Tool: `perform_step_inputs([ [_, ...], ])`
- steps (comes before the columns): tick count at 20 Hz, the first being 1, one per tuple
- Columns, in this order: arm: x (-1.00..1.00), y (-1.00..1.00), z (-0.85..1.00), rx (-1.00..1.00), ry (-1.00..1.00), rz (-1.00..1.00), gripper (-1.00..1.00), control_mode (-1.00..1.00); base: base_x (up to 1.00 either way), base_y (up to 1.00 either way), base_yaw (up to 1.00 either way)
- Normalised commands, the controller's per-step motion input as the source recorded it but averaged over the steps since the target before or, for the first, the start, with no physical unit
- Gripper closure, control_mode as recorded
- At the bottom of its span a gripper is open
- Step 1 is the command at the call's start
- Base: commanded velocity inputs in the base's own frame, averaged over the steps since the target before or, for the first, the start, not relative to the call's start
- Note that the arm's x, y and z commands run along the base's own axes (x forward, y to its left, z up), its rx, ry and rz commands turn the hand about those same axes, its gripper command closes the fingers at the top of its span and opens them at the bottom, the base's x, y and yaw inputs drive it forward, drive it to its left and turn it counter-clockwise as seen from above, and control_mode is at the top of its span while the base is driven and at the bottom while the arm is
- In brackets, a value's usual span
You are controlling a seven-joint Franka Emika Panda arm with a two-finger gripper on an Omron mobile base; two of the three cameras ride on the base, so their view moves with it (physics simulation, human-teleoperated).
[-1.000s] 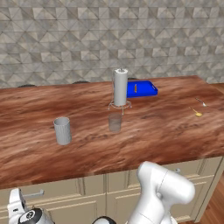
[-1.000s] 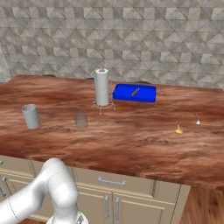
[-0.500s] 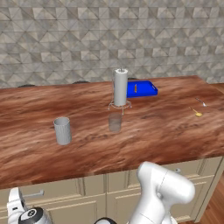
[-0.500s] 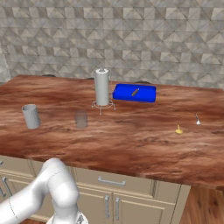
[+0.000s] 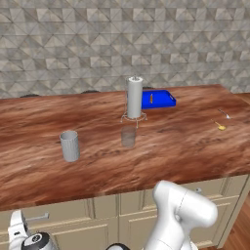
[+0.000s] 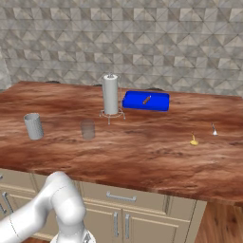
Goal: Take the tongs from the drawer on the left and place them on the dining counter next to the tray containing the kebab skewer.
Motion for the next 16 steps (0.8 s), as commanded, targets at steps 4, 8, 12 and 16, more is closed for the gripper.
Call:
perform_step_inputs([
  [4,-0.07,0.00,0.00,0.00,0.00,0.00,1.00,-1.00,0.00,0.00,0.00],
  [8,-0.28,0.00,0.00,0.00,0.00,0.01,1.00,-1.00,0.00,0.00,0.00],
  [12,-0.30,0.00,0.00,0.00,0.00,0.02,1.00,-1.00,0.00,0.00,0.00],
  [16,-0.31,0.00,0.00,0.00,0.00,0.02,1.00,-1.00,0.00,0.00,0.00],
])
